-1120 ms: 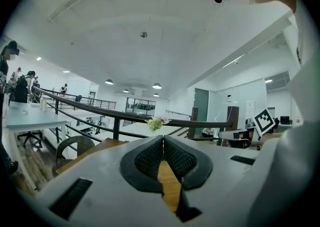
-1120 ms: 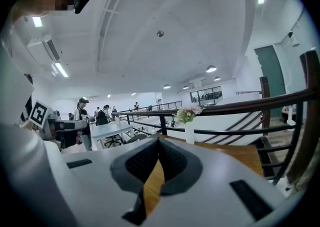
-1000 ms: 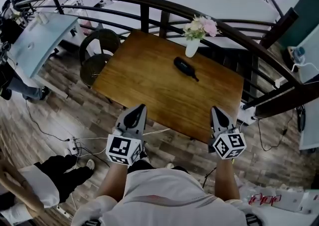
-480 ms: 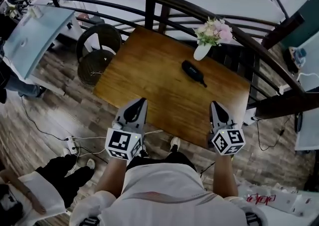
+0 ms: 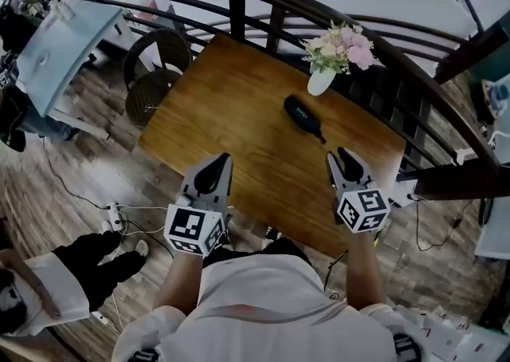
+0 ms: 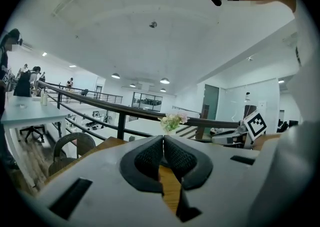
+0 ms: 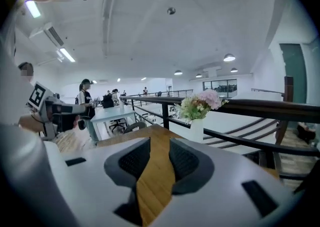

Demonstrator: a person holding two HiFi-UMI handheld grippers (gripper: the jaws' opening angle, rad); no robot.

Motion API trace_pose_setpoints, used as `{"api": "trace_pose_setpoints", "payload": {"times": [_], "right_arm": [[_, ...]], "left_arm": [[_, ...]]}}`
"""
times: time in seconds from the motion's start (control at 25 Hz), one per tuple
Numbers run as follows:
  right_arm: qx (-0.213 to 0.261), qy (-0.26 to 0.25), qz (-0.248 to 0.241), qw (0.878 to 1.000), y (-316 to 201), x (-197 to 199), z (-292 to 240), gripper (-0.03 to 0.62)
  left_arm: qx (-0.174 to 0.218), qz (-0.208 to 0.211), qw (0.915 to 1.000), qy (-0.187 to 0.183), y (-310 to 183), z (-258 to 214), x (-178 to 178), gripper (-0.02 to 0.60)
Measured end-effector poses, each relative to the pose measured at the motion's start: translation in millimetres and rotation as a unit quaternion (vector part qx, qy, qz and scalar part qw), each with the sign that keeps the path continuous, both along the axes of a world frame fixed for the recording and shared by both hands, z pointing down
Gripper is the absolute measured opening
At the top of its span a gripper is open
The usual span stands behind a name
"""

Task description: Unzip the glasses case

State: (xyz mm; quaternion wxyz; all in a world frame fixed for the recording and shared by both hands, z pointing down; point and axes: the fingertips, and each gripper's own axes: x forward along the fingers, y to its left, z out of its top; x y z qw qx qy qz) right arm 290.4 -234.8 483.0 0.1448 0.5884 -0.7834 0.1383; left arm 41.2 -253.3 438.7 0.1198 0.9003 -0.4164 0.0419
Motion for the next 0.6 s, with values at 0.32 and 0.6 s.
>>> {"api": "trace_pose_setpoints", "payload": {"times": [0.32,0.6], "right_arm": [[-0.089,0.087,-0.07,0.99,-74,19,108,0.35],[-0.179,0.171,-0.111,0.962,-150,29,224,0.44]], "left_arm": [[-0.042,-0.027,0.9986,-0.015,0,32,6,0.017],[-0.069,-0.045,0.9961,-0.033,-4,55,-4,0.018]]}}
